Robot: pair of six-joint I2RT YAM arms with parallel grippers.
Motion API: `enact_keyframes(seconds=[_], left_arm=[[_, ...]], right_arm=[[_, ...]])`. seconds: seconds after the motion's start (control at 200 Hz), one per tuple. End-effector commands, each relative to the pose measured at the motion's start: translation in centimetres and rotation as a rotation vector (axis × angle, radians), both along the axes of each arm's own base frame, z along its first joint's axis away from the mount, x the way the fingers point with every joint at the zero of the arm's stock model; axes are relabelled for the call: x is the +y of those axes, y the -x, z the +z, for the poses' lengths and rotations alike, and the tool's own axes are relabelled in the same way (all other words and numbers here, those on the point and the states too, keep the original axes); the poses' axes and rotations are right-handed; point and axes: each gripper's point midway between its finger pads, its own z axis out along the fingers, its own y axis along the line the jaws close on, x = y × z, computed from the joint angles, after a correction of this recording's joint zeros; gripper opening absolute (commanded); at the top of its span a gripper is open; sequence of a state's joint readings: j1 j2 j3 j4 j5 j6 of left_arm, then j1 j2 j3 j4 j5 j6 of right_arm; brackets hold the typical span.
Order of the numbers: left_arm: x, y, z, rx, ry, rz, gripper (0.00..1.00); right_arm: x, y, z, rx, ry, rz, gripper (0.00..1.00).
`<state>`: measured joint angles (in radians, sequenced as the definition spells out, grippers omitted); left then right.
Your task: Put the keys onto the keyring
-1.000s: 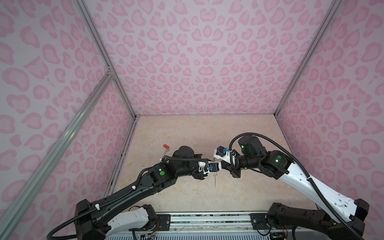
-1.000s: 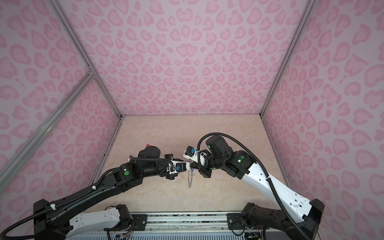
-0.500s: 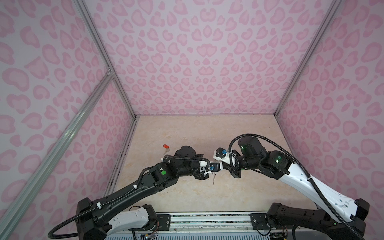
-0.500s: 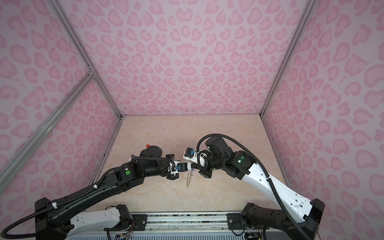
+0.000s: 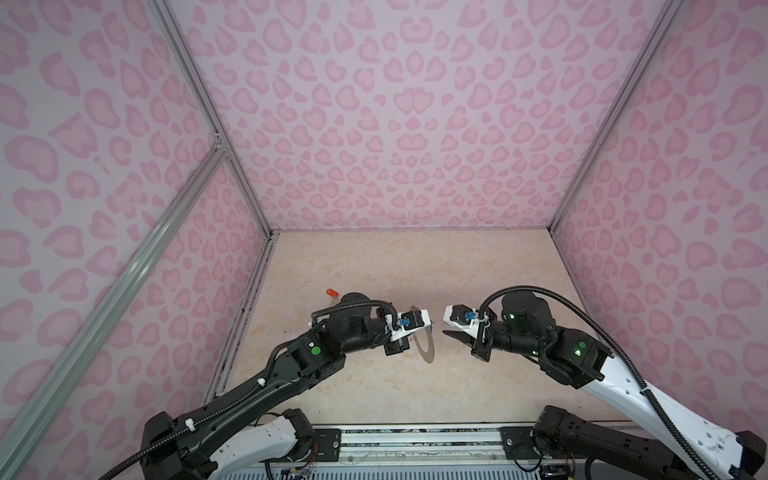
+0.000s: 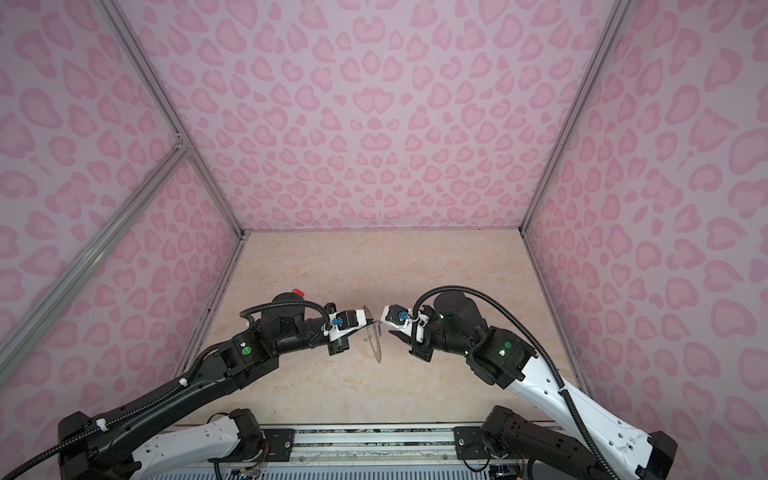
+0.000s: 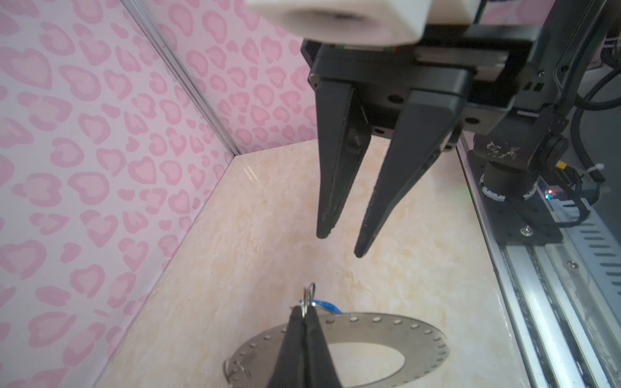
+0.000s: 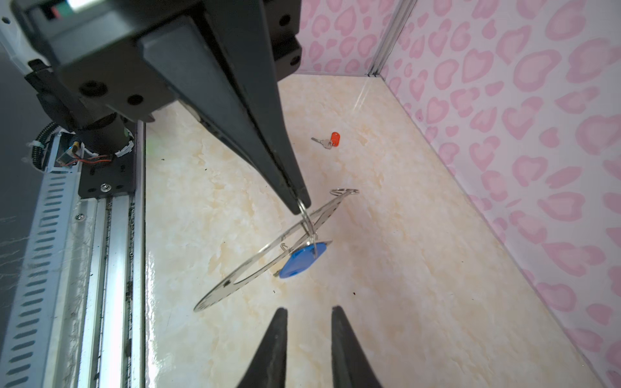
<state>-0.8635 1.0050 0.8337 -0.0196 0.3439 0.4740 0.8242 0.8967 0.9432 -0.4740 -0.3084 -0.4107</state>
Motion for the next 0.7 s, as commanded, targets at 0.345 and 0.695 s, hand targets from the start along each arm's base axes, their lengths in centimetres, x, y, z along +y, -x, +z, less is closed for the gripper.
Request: enact_keyframes(seconds=[0.345,0.695], left_arm=[[-0.2,0.1,3.9,-0.004,0.221,-0.008,0.03],[-0.2,0.2,3.7,-0.001,0.215,-0.014,0.03]], right_arm=[[1.3,-1.5,2.9,-0.198,-0.065,-0.057,0.17],[1.8,-1.5,2.9,-0.205,-0.062,-0.044,0.17]])
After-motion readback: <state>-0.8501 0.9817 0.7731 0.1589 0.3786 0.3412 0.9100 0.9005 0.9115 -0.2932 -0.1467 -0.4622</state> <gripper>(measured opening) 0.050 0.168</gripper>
